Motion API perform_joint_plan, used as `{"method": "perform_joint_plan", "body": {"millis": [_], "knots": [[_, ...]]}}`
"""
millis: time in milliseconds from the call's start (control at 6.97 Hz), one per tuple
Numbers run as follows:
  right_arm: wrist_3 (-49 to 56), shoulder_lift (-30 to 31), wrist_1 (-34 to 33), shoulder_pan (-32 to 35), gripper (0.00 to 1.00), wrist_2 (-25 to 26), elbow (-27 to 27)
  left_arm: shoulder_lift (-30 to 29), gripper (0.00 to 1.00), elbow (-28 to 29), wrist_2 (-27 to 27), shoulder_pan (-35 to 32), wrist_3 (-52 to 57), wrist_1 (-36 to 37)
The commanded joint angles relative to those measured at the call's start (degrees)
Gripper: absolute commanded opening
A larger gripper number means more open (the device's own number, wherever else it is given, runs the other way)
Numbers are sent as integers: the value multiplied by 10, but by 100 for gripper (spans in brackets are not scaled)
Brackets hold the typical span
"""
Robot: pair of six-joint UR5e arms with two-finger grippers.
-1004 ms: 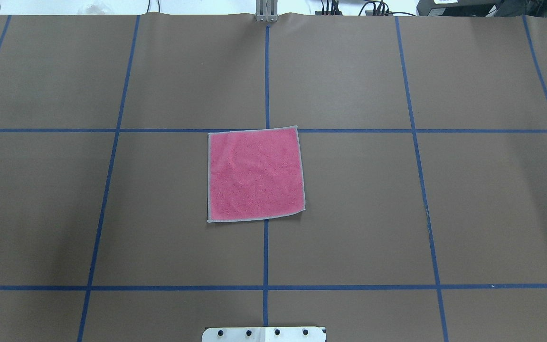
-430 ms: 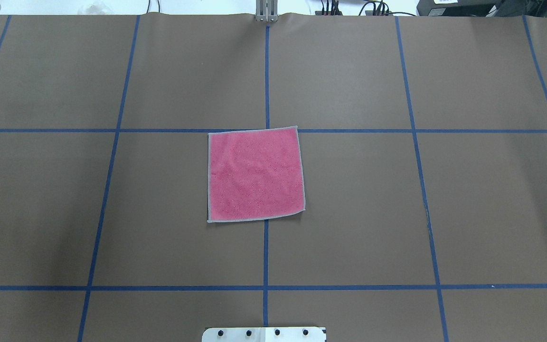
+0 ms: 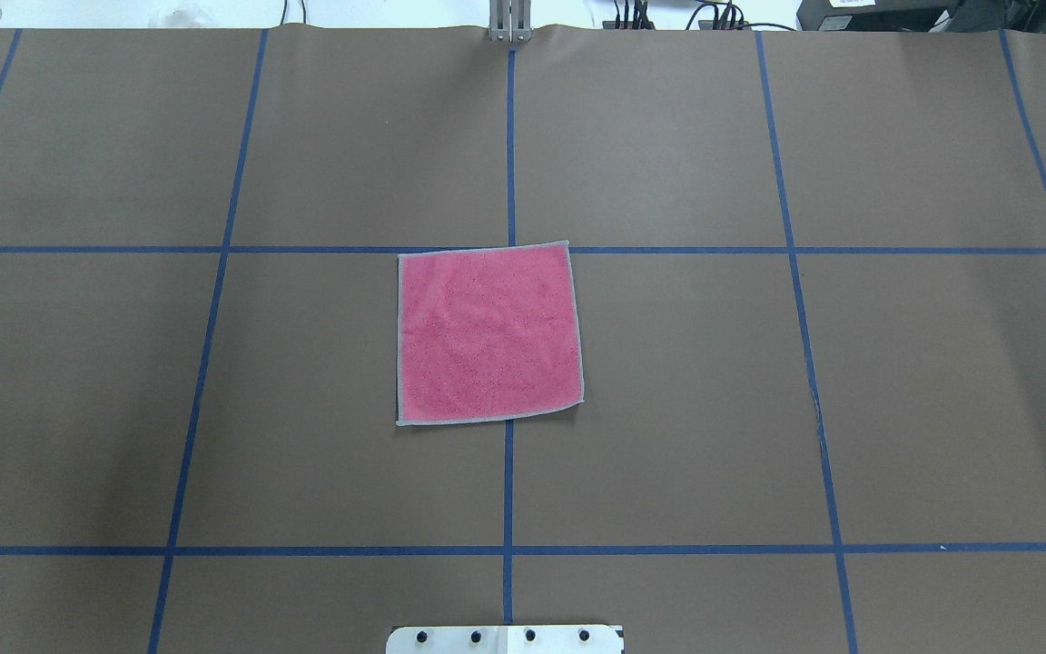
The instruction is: Fold towel twice with both arms
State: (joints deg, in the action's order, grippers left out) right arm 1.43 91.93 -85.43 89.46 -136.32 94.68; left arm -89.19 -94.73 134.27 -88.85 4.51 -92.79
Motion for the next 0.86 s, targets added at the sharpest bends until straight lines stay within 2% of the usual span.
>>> {"method": "perform_joint_plan", "body": {"millis": [0, 143, 287, 430, 574, 717], "knots": [[-49, -43, -26, -16, 100, 1, -3, -55, 100, 16, -4, 1, -3, 34], [-89, -76, -42, -31, 100, 4, -3, -123, 100, 33, -5, 1, -6, 103], [-110, -99, -43, -52, 100, 4, -4, -167, 100, 31, -4, 2, -37, 125], [-151, -126, -37, -80, 100, 4, -3, -185, 100, 20, -2, 38, -83, 109], [-180, -150, -21, -135, 100, 6, -3, -189, 100, 11, -3, 108, -121, 47], [-228, -171, -8, -173, 100, 24, 8, -190, 100, 10, -1, 164, -236, -10]]}}
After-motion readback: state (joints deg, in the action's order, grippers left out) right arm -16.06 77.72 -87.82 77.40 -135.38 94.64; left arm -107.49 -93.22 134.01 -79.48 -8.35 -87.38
